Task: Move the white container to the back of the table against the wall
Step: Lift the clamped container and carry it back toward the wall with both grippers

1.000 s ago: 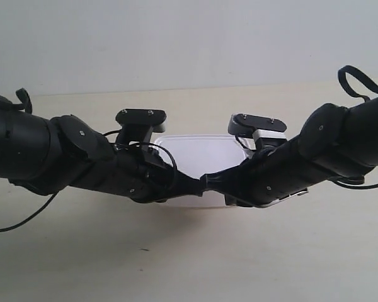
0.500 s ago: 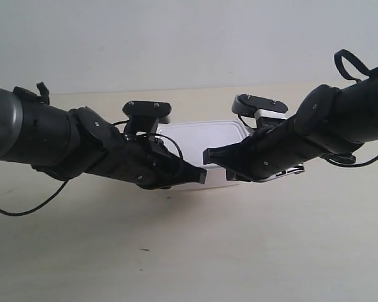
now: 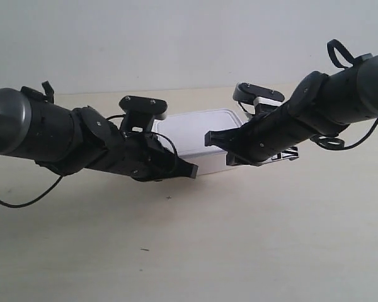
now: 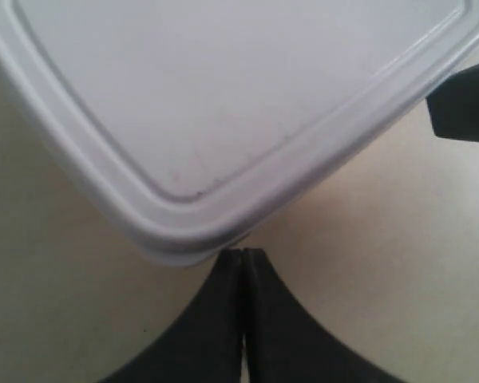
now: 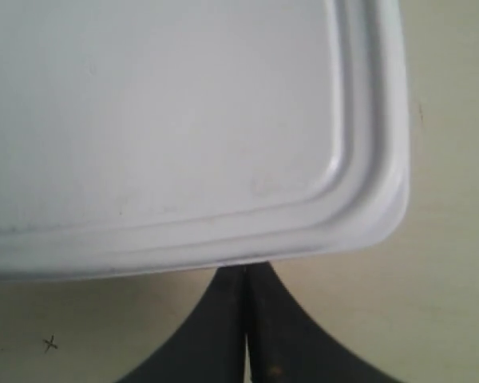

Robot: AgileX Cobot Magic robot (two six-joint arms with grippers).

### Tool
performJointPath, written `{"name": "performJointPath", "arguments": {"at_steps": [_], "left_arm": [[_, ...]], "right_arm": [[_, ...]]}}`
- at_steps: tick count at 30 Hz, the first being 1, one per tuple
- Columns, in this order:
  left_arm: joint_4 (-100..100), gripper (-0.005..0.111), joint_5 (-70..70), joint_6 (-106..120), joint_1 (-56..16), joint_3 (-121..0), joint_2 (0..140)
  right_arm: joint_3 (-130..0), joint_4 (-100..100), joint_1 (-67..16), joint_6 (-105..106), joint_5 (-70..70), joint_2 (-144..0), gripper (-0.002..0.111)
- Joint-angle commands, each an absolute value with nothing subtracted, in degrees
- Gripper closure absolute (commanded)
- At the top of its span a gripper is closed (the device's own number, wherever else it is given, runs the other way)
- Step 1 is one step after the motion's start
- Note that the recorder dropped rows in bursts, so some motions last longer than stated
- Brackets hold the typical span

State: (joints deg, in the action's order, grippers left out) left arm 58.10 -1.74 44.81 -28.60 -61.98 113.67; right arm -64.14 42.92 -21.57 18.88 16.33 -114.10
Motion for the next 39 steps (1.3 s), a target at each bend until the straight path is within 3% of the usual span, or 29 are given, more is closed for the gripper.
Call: {"name": "performJointPath", "arguments": {"at_steps": [1, 39], "left_arm": [[57.29, 0.107, -0.98, 45.03, -27.80, -63.75, 114.75], [49.91, 0.107, 0.00, 45.03, -22.38, -79.38, 125.35]], "right_arm": [[-66.43, 42.18, -21.16, 20.62, 17.41, -115.00, 0.108], [-82.13, 39.95, -17.79, 20.35, 18.46, -125.46, 0.108]]}}
